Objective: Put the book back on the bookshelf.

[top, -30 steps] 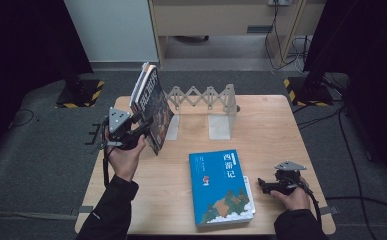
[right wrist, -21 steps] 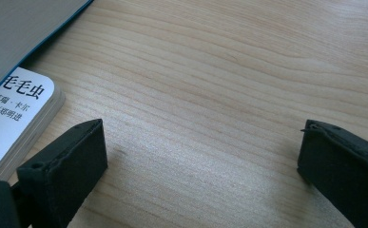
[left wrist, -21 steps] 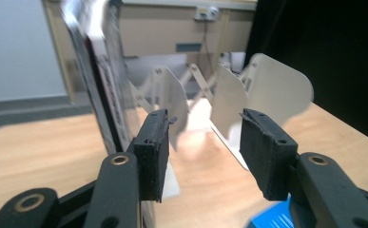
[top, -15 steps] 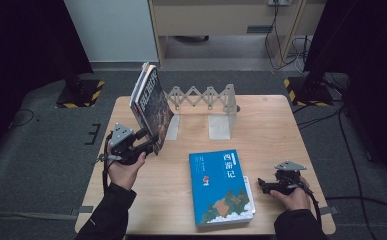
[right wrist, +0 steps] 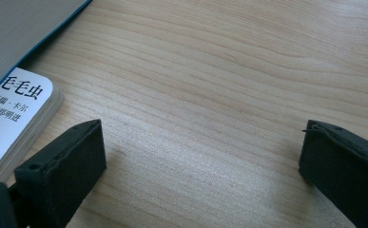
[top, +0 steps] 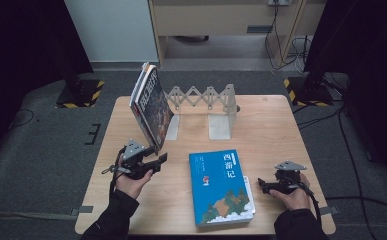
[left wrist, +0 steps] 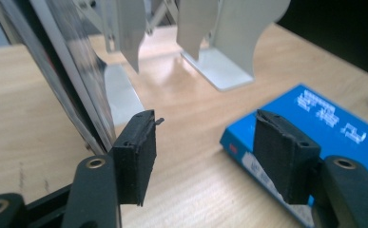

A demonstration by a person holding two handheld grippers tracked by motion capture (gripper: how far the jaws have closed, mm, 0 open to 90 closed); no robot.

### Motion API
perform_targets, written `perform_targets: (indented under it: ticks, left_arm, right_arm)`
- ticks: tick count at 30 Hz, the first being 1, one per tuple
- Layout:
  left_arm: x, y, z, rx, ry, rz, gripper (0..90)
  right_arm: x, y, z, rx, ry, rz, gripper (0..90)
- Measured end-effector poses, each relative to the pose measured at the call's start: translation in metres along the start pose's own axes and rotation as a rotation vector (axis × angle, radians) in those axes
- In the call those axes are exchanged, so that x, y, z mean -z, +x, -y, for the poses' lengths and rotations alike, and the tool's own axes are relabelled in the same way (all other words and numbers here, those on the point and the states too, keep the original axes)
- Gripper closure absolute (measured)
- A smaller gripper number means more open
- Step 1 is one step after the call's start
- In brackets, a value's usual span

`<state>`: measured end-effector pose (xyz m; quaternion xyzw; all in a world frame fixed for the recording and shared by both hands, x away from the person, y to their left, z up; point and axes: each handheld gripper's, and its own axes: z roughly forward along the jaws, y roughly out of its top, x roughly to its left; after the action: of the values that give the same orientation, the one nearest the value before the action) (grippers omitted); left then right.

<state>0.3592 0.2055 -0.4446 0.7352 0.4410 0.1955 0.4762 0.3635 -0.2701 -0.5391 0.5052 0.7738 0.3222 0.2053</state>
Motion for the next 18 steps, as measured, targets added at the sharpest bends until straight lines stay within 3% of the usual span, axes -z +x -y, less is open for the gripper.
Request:
perform_targets:
  ticks: [4,6,8,12,15,18]
  left_arm:
    - [-0.005,-0.002,0.01,0.009,0.037,0.019,37.4]
    - [-0.008,-0.002,0.015,0.048,0.052,0.047,37.2]
    - [-0.011,-0.001,0.019,0.068,0.067,0.057,37.2]
    - [-0.019,-0.002,0.024,0.071,0.102,0.065,37.0]
    - [-0.026,-0.005,0.027,0.065,0.131,0.074,36.9]
    - [-0.034,-0.01,0.03,0.056,0.15,0.081,36.7]
  right_arm:
    - [0.0,0.0,0.0,0.0,0.003,-0.003,1.6]
    - [0.0,0.0,0.0,-0.001,0.002,0.0,1.9]
    - [0.0,0.0,-0.001,0.002,0.0,0.0,4.7]
    - [0.005,0.001,-0.006,-0.024,0.02,-0.005,16.5]
    - [0.009,0.002,-0.009,-0.046,-0.001,-0.005,18.9]
    - [0.016,0.005,-0.015,-0.046,-0.056,-0.02,21.2]
